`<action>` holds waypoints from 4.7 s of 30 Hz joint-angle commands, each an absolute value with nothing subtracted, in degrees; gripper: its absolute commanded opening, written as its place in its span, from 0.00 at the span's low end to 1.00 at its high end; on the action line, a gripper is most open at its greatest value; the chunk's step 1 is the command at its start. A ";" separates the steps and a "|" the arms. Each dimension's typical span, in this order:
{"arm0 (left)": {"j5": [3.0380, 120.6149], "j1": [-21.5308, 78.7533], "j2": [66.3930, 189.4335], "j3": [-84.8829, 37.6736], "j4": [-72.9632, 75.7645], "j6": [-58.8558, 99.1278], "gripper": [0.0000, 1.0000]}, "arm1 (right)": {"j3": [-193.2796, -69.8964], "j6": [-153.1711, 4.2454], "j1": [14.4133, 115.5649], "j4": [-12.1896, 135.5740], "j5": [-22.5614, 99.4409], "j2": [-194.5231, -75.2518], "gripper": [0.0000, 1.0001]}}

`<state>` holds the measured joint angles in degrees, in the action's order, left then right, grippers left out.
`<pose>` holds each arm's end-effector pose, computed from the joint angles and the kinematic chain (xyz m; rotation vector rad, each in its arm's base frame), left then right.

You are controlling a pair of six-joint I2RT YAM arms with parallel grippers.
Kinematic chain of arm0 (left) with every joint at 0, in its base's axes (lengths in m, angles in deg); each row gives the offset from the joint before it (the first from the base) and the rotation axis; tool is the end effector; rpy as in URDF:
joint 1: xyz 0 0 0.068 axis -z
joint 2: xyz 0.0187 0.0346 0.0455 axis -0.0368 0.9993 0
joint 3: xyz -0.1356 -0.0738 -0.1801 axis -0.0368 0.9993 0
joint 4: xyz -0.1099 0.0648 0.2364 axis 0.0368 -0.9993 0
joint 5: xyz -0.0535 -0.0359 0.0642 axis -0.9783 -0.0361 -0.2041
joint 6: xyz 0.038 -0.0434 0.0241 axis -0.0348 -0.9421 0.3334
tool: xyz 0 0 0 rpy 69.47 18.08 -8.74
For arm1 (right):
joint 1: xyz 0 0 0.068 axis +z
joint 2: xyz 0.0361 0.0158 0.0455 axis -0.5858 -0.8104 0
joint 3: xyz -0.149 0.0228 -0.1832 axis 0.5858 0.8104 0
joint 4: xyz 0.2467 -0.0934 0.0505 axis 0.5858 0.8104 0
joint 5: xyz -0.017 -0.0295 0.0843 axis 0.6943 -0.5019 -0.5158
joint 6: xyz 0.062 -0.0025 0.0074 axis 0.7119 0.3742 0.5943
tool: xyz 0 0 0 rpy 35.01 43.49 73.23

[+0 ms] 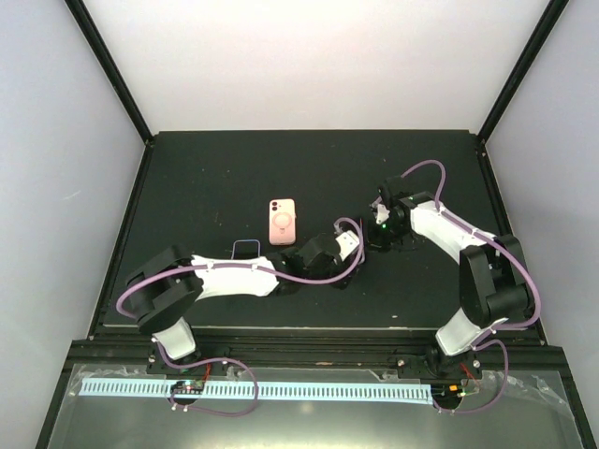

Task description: Take the phone out of the phone case

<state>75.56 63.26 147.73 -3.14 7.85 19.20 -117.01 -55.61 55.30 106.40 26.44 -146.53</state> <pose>0.1799 -0.3173 0.1396 0.8742 2.0702 -0.6157 0.2814 0.1164 0.1430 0.1038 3.0017 0.6114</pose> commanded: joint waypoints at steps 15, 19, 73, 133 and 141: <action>89.25 66.25 156.28 -11.46 7.04 25.52 0.69 | -116.22 -56.22 54.98 104.64 22.85 -146.12 0.01; 91.86 66.27 158.59 -13.63 5.46 26.34 0.69 | -115.61 -56.54 55.03 104.49 21.91 -145.73 0.01; 106.61 64.96 147.15 -6.80 1.17 16.33 0.02 | -113.00 -61.40 53.40 102.31 31.06 -140.00 0.01; 101.47 64.34 112.66 9.90 -10.12 15.19 0.02 | -137.28 -82.23 28.96 102.90 22.83 -168.96 0.13; 105.53 64.78 116.91 8.43 -7.31 18.86 0.02 | -132.56 -83.93 28.40 103.95 22.87 -154.47 0.45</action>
